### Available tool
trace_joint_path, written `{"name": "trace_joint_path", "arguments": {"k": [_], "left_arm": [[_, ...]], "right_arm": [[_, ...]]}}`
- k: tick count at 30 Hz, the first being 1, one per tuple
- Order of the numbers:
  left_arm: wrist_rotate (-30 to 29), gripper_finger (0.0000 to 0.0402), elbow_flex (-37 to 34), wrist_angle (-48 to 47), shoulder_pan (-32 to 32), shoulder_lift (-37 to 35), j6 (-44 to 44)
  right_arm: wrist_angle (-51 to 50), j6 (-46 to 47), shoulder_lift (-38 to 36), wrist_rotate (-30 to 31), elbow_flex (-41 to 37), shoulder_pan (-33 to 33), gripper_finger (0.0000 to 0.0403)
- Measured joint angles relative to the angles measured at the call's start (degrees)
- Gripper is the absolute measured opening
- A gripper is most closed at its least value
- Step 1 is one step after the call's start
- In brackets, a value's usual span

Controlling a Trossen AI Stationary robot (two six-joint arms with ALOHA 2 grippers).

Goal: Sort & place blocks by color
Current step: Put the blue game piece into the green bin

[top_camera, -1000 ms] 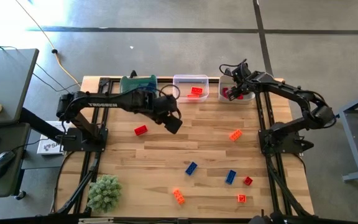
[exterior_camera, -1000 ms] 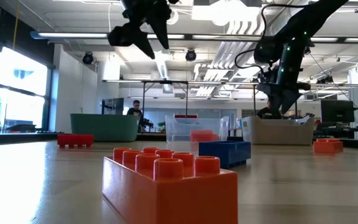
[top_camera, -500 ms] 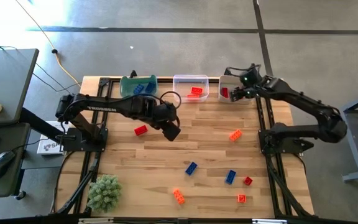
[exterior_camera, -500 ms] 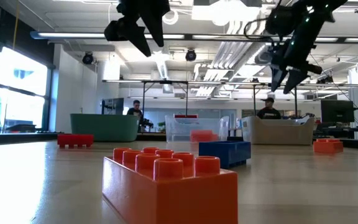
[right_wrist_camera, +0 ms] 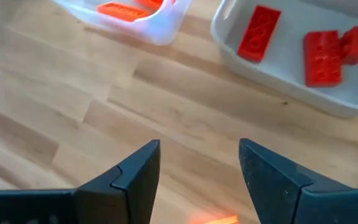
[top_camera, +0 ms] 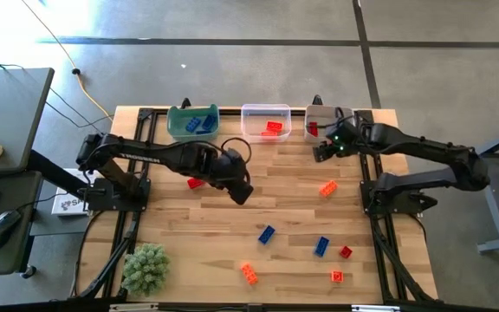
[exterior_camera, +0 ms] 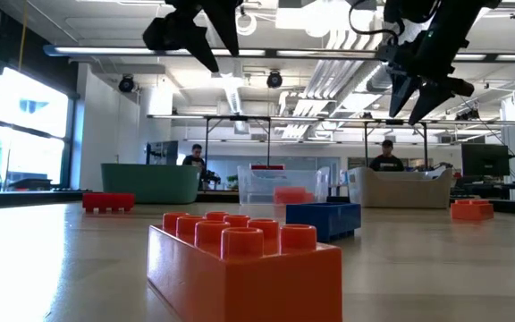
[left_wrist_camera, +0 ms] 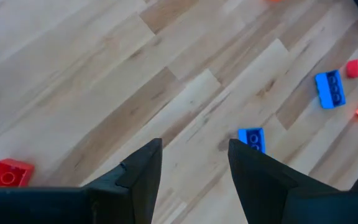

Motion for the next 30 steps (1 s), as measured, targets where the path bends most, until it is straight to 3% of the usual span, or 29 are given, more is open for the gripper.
{"name": "trace_joint_path", "arguments": {"k": [14, 21, 30], "left_arm": [[-2.4, 0.0213, -0.1, 1.0, -7.3, 4.5, -5.3], [0.4, 0.0216, -0.1, 8.2, -9.9, 8.8, -6.6], [-1.9, 0.0216, 0.0, 17.5, -12.4, 12.6, -8.5]], "right_arm": [[-3.2, 11.8, 0.0, 6.4, 0.0, 15.3, 0.0206], [-3.2, 14.2, 0.0, 7.4, 0.0, 17.4, 0.0206], [-3.3, 13.5, 1.1, 8.5, 0.0, 17.8, 0.0206]]}}
